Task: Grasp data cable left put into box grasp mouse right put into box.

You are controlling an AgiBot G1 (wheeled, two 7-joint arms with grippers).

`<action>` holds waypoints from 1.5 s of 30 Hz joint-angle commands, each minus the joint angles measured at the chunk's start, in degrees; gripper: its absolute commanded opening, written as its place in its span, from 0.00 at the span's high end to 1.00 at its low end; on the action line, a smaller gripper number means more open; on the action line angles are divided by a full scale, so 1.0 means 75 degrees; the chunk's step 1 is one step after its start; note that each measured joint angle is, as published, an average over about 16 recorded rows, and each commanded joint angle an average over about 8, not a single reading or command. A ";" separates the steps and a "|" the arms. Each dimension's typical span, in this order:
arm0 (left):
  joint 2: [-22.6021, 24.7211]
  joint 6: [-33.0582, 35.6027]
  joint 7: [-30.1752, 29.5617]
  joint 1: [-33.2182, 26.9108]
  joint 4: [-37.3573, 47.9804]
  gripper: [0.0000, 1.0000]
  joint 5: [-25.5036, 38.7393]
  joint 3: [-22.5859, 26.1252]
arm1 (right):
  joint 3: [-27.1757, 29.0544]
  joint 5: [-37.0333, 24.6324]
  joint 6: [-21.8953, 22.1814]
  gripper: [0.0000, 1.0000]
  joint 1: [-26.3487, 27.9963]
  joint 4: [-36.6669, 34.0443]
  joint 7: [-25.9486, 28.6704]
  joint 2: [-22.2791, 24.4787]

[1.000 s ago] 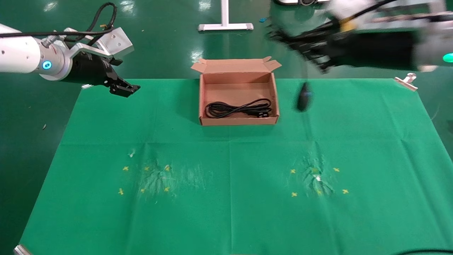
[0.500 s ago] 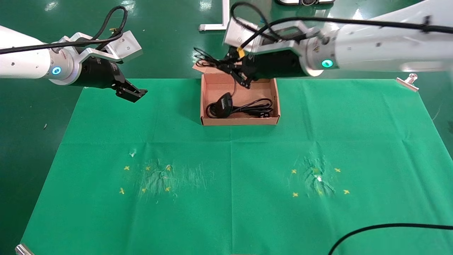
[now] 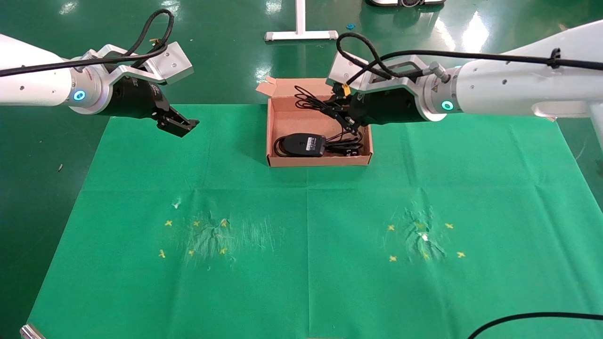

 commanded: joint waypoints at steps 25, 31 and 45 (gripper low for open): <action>0.0029 -0.0007 0.0016 0.0000 0.0043 0.00 -0.0016 -0.0001 | 0.0276 0.0836 -0.0367 0.00 -0.0445 0.0550 -0.0014 0.0474; 0.0029 -0.0007 0.0016 0.0000 0.0043 0.00 -0.0016 -0.0001 | 0.0543 0.1671 -0.0700 0.00 -0.0915 0.0934 -0.0056 0.0925; 0.0029 -0.0007 0.0016 0.0000 0.0043 0.00 -0.0016 -0.0001 | 0.1164 0.3616 -0.1474 0.00 -0.2011 0.1827 -0.0151 0.1976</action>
